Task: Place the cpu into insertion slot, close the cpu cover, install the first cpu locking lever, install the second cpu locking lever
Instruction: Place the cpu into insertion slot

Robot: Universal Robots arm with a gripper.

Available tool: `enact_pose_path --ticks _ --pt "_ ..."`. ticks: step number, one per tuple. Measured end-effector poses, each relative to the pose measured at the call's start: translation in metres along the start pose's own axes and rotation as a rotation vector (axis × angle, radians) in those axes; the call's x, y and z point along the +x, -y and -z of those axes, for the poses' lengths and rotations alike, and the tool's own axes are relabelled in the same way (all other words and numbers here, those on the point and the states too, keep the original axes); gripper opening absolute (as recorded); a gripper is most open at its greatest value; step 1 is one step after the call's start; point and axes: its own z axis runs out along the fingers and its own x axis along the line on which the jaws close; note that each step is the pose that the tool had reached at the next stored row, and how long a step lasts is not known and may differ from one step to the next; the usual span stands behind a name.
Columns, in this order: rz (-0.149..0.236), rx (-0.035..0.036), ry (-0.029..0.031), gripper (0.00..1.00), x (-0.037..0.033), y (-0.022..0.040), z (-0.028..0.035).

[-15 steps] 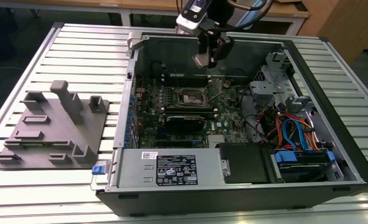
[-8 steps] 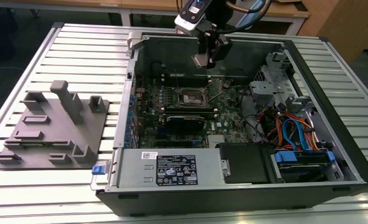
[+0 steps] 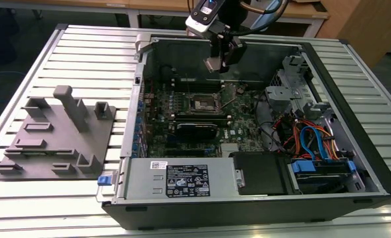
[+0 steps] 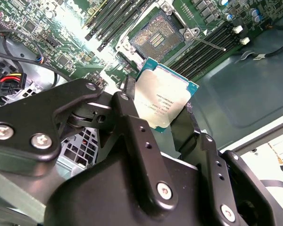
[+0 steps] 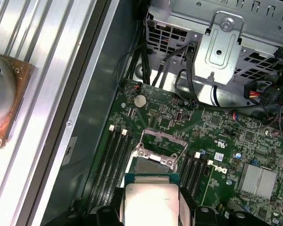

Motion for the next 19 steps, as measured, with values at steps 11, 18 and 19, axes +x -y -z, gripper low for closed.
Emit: enact_pose_path --ticks 11,18,19 --pt "-0.077 -0.0033 0.0048 0.54 -0.0001 0.0001 -0.0020" --pt "-0.106 -0.0044 0.0068 0.54 -0.0002 0.0003 -0.0045" --pt "-0.108 -0.0045 0.0068 0.54 -0.0002 0.0003 -0.0048"
